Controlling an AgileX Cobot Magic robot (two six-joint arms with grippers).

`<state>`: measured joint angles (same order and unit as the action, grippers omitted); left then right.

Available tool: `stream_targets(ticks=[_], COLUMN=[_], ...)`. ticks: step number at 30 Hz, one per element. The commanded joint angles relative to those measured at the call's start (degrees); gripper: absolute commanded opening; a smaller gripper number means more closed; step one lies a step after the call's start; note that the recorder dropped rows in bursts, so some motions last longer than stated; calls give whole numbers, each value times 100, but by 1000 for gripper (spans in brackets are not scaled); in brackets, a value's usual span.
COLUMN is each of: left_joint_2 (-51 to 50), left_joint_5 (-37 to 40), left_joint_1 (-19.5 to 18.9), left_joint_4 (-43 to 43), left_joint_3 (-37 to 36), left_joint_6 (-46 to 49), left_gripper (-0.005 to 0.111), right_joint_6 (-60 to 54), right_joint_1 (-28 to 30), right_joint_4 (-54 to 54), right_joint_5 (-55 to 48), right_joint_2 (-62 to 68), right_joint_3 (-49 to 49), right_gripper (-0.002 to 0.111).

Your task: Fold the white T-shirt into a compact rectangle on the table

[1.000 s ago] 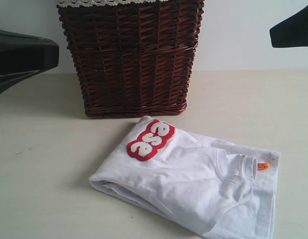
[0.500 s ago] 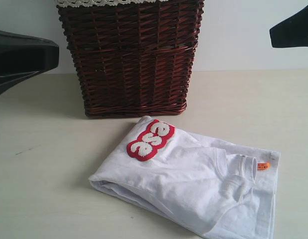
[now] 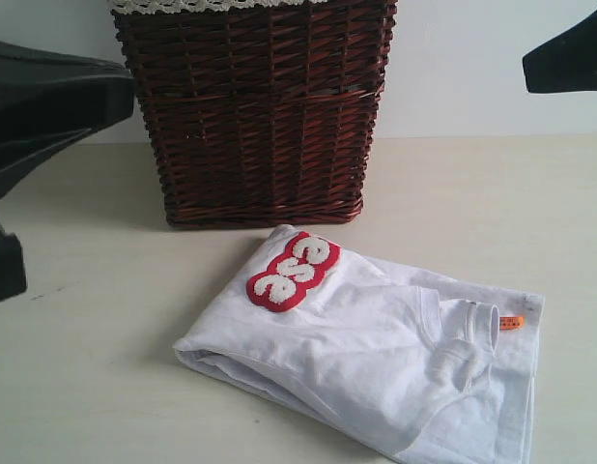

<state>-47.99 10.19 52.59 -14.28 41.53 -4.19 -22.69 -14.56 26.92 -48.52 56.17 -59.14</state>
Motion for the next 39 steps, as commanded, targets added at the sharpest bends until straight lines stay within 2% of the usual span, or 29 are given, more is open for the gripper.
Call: stream_targets(ticks=[1,5,9,12,19,33,36,39], left_joint_2=[-47,-70,-70,12,753,2627,2933,3188], left_joint_5=[-323,-331,-331,-344,-751,-1973,-2094,-2242], left_joint_1=[-15,-15,-171,-641,-1864,-4511,-4897,-5130], left_joint_4=[-6,59,684,1158,1158,1216,1216,1180], left_joint_3=[-321,-598,-828,-1014,-1749,-3560,-3861,-4153], left_joint_6=[807,1281,1627,1446,627,-198,-251,-240], left_gripper=[0,0,0,0,0,0,0,0], right_joint_6=[3,3,3,3,3,13,13,3], right_joint_1=[-10,-10,-10,-10,-10,-10,-10,-10], right_joint_4=[-27,-27,-27,-27,-27,-27,-27,-27], right_joint_5=[23,23,23,23,23,23,23,23], right_joint_2=[-20,-20,-20,-20,-20,-20,-20,-20], right_joint_3=[20,20,20,20,20,20,20,20], right_gripper=[14,14,14,14,14,14,14,14])
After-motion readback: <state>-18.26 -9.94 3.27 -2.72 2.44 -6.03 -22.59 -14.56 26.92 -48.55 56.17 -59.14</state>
